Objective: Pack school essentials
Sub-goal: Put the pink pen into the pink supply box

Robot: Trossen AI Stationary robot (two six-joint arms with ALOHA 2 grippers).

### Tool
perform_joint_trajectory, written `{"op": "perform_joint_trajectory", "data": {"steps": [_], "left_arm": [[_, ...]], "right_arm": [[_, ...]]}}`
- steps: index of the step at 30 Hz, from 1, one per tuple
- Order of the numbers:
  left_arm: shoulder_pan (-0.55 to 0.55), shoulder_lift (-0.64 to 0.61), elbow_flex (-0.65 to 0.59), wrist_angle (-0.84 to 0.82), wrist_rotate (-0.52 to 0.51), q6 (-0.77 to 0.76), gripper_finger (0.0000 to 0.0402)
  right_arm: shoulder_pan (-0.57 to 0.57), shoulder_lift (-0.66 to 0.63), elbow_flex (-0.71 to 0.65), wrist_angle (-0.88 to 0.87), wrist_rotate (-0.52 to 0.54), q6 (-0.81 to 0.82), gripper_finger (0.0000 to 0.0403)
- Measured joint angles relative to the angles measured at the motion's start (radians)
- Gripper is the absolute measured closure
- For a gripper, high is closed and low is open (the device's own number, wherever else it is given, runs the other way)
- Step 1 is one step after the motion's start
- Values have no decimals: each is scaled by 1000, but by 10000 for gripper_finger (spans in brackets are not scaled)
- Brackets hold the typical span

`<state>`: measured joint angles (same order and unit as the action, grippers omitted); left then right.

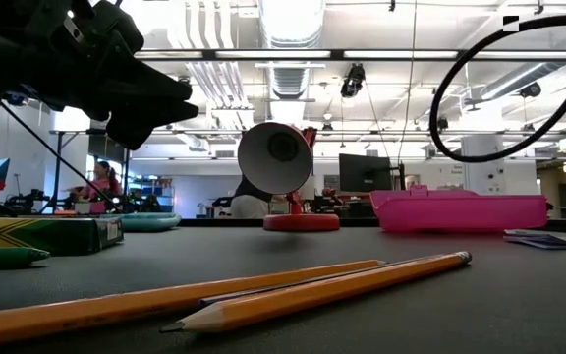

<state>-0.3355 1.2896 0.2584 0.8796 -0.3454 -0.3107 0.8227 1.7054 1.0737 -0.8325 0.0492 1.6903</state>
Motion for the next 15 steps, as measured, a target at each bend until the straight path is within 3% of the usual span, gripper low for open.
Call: {"op": "perform_joint_trajectory", "data": {"steps": [8, 15], "left_arm": [[0, 0, 0, 0, 0, 0, 268], [0, 0, 0, -7, 0, 0, 268]], "right_arm": [[0, 4, -1, 1, 2, 0, 309], [0, 11, 0, 7, 4, -8, 352]]}}
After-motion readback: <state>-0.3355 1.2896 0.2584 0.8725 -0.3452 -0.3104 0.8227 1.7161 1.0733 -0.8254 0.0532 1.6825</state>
